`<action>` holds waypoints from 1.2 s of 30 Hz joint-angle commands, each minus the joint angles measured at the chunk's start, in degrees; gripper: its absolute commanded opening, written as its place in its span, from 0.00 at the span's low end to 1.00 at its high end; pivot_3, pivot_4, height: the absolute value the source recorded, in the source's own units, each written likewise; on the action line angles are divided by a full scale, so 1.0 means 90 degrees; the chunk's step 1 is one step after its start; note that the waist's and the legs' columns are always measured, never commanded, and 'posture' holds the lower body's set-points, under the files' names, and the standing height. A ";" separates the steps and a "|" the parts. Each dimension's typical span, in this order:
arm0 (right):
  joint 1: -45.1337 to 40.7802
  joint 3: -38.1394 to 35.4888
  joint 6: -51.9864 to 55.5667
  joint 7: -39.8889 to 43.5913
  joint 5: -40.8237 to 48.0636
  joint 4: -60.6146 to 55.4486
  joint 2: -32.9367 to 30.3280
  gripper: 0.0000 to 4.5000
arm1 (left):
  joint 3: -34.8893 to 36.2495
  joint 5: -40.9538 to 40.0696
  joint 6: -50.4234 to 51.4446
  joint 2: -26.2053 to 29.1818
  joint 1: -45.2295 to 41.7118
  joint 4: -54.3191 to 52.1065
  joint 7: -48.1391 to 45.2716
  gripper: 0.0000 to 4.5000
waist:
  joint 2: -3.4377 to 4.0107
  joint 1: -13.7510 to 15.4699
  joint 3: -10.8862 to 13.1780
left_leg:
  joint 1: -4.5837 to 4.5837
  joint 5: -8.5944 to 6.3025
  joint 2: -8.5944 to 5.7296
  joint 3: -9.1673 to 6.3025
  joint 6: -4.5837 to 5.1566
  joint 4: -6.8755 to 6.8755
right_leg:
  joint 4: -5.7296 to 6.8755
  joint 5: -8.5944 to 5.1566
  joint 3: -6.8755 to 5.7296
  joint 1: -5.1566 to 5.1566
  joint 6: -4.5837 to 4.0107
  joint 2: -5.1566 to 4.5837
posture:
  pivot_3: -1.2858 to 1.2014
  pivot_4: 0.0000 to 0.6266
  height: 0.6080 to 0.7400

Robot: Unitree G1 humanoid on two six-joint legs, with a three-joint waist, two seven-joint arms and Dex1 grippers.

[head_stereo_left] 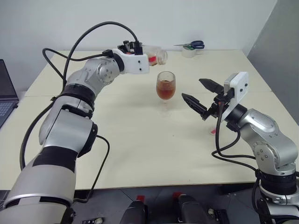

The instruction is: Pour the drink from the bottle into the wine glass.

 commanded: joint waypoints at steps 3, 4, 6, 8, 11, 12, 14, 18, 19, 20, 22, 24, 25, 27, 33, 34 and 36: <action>-0.0158 -0.0083 -0.0065 0.0215 0.0181 -0.0239 -0.0087 1.00 | 0.1635 -0.2089 0.1241 -0.0365 0.0148 -0.0751 -0.1417 0.37 | 0.0000 -0.0002 0.0000 | -0.0011 -0.0001 -0.0002 -0.0005 0.0001 0.0021 | 0.0013 0.0000 -0.0005 -0.0002 0.0000 -0.0001 | 0.52 0.24 1.00; -0.0160 -0.0064 -0.0045 0.0294 0.0208 -0.0278 -0.0133 1.00 | 0.1930 -0.2402 0.1608 -0.0384 0.0223 -0.0971 -0.1429 0.37 | 0.0000 -0.0008 0.0000 | -0.0011 -0.0001 -0.0003 -0.0005 0.0001 0.0024 | 0.0022 0.0000 -0.0002 -0.0004 0.0001 -0.0001 | 0.52 0.24 1.00; -0.0118 -0.0027 0.0015 0.0498 0.0289 -0.0396 -0.0265 1.00 | 0.2480 -0.2919 0.2316 -0.0380 0.0453 -0.1414 -0.1164 0.37 | 0.0000 -0.0026 0.0000 | -0.0012 -0.0002 -0.0004 -0.0008 0.0003 0.0029 | 0.0042 -0.0001 0.0008 -0.0019 0.0002 -0.0001 | 0.52 0.24 1.00; -0.0001 0.0037 0.0032 0.0736 0.0342 -0.0539 -0.0446 1.00 | 0.2864 -0.3229 0.2834 -0.0375 0.0807 -0.1884 -0.0805 0.37 | 0.0000 -0.0044 -0.0001 | -0.0015 -0.0002 -0.0001 -0.0009 0.0003 0.0031 | 0.0061 -0.0001 0.0018 -0.0036 0.0002 -0.0002 | 0.52 0.24 1.00; 0.0273 0.0112 -0.0067 0.1101 0.0380 -0.0733 -0.0728 1.00 | 0.3515 -0.3766 0.3514 -0.0521 0.1550 -0.2707 -0.0175 0.37 | 0.0002 -0.0063 -0.0003 | -0.0012 -0.0001 0.0008 -0.0010 0.0002 0.0031 | 0.0078 -0.0001 0.0025 -0.0045 0.0001 -0.0007 | 0.52 0.24 1.00; 0.0354 0.0114 -0.0098 0.1197 0.0406 -0.0782 -0.0795 1.00 | 0.3657 -0.3880 0.3707 -0.0570 0.1842 -0.3022 -0.0002 0.37 | 0.0002 -0.0062 -0.0004 | -0.0010 -0.0001 0.0008 -0.0010 0.0001 0.0031 | 0.0079 -0.0001 0.0026 -0.0046 0.0001 -0.0007 | 0.52 0.24 1.00; 0.0457 0.0091 -0.0137 0.1334 0.0462 -0.0846 -0.0860 1.00 | 0.3791 -0.4035 0.3986 -0.0679 0.2357 -0.3615 0.0166 0.37 | 0.0001 -0.0059 -0.0004 | -0.0009 -0.0001 0.0008 -0.0011 0.0001 0.0035 | 0.0082 -0.0001 0.0027 -0.0045 0.0001 -0.0011 | 0.52 0.24 1.00; 0.0657 0.0070 -0.0234 0.1609 0.0563 -0.0886 -0.0915 1.00 | 0.4220 -0.4535 0.4279 -0.1023 0.3414 -0.4593 0.0486 0.37 | -0.0003 -0.0002 -0.0006 | -0.0010 0.0000 0.0007 -0.0014 -0.0001 0.0041 | 0.0081 0.0000 0.0025 -0.0045 0.0000 -0.0016 | 0.52 0.24 1.00; 0.0700 0.0064 -0.0261 0.1653 0.0568 -0.0862 -0.0923 1.00 | 0.4199 -0.4505 0.4269 -0.1047 0.3637 -0.4733 0.0507 0.37 | -0.0008 0.0003 -0.0009 | -0.0014 0.0000 0.0007 -0.0016 -0.0002 0.0041 | 0.0080 0.0000 0.0023 -0.0046 0.0000 -0.0017 | 0.52 0.24 1.00; 0.0727 0.0062 -0.0268 0.1669 0.0581 -0.0835 -0.0923 1.00 | 0.4161 -0.4458 0.4207 -0.1064 0.3864 -0.4826 0.0521 0.37 | -0.0010 0.0004 -0.0010 | -0.0013 0.0000 0.0006 -0.0016 -0.0002 0.0042 | 0.0079 0.0000 0.0023 -0.0045 0.0000 -0.0018 | 0.52 0.24 1.00; 0.0762 0.0068 -0.0273 0.1680 0.0605 -0.0808 -0.0909 1.00 | 0.4179 -0.4508 0.4122 -0.1122 0.4184 -0.4906 0.0526 0.37 | -0.0012 0.0011 -0.0012 | -0.0011 0.0001 0.0003 -0.0014 -0.0002 0.0042 | 0.0079 0.0000 0.0024 -0.0044 0.0000 -0.0022 | 0.52 0.24 1.00; 0.0795 0.0094 -0.0303 0.1701 0.0590 -0.0795 -0.0896 1.00 | 0.4191 -0.4533 0.3975 -0.1148 0.4383 -0.4879 0.0535 0.37 | -0.0013 0.0020 -0.0013 | -0.0011 0.0001 0.0003 -0.0015 -0.0002 0.0042 | 0.0079 0.0000 0.0023 -0.0043 -0.0001 -0.0024 | 0.52 0.24 1.00; 0.0806 0.0104 -0.0316 0.1704 0.0579 -0.0791 -0.0889 1.00 | 0.4213 -0.4579 0.3957 -0.1168 0.4433 -0.4858 0.0530 0.37 | -0.0014 0.0021 -0.0013 | -0.0010 0.0001 0.0003 -0.0015 -0.0002 0.0042 | 0.0079 0.0000 0.0022 -0.0042 -0.0001 -0.0024 | 0.52 0.24 1.00; 0.0836 0.0128 -0.0344 0.1689 0.0554 -0.0781 -0.0858 1.00 | 0.4205 -0.4583 0.3754 -0.1206 0.4594 -0.4657 0.0502 0.37 | -0.0015 0.0021 -0.0014 | -0.0010 0.0001 0.0003 -0.0014 -0.0002 0.0042 | 0.0078 0.0000 0.0022 -0.0042 -0.0001 -0.0024 | 0.52 0.24 1.00; 0.0942 0.0139 -0.0344 0.1577 0.0554 -0.0848 -0.0820 1.00 | 0.4165 -0.4566 0.3244 -0.1254 0.4735 -0.3958 0.0385 0.37 | -0.0016 0.0024 -0.0015 | -0.0007 0.0000 0.0002 -0.0013 -0.0002 0.0041 | 0.0078 0.0000 0.0022 -0.0039 -0.0001 -0.0026 | 0.52 0.24 1.00; 0.0970 0.0140 -0.0350 0.1572 0.0550 -0.0865 -0.0826 1.00 | 0.4146 -0.4549 0.3168 -0.1253 0.4737 -0.3839 0.0357 0.37 | -0.0016 0.0024 -0.0015 | -0.0007 0.0000 0.0002 -0.0012 -0.0002 0.0040 | 0.0078 0.0000 0.0023 -0.0039 -0.0001 -0.0026 | 0.52 0.24 1.00; 0.1000 0.0150 -0.0353 0.1555 0.0538 -0.0885 -0.0831 1.00 | 0.4134 -0.4542 0.3056 -0.1259 0.4734 -0.3659 0.0322 0.37 | -0.0016 0.0024 -0.0015 | -0.0007 0.0000 0.0002 -0.0012 -0.0002 0.0040 | 0.0078 0.0000 0.0023 -0.0039 -0.0001 -0.0026 | 0.52 0.24 1.00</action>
